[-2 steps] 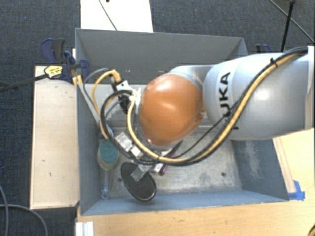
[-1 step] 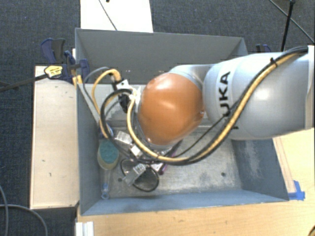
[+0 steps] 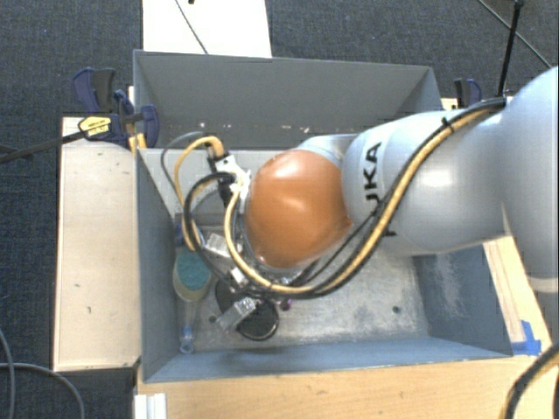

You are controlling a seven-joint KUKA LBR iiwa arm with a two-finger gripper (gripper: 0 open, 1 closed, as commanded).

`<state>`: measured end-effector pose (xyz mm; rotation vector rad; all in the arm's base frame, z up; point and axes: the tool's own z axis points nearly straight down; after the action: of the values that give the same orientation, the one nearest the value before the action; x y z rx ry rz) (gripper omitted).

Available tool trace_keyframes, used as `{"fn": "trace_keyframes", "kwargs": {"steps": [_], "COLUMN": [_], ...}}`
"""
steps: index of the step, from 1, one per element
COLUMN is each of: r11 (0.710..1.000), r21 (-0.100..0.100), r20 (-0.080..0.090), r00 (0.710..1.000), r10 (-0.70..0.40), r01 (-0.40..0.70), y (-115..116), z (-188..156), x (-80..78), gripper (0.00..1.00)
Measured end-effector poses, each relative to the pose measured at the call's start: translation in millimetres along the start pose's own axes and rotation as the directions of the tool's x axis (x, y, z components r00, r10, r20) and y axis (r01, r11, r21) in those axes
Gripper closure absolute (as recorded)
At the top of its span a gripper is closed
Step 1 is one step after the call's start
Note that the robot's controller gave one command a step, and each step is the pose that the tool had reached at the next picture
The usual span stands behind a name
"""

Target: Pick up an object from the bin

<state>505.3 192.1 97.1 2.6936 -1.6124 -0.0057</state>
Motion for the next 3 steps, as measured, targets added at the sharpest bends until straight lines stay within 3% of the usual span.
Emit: {"fn": "trace_keyframes", "kwargs": {"steps": [1, 2, 3], "r11": [0.996, 0.996, 0.999], "r21": [0.001, 0.003, 0.013], "r20": [-0.005, -0.007, -0.003], "r00": [0.996, 0.996, 0.999], "r10": [-0.09, -0.085, -0.043], "r01": [0.09, 0.085, 0.043], "y": [-2.8, -3.4, -22.5], "z": [25.0, 23.3, -79.0], "x": [4.1, 5.5, 22.4], "gripper": [0.0, 1.0, 1.0]}}
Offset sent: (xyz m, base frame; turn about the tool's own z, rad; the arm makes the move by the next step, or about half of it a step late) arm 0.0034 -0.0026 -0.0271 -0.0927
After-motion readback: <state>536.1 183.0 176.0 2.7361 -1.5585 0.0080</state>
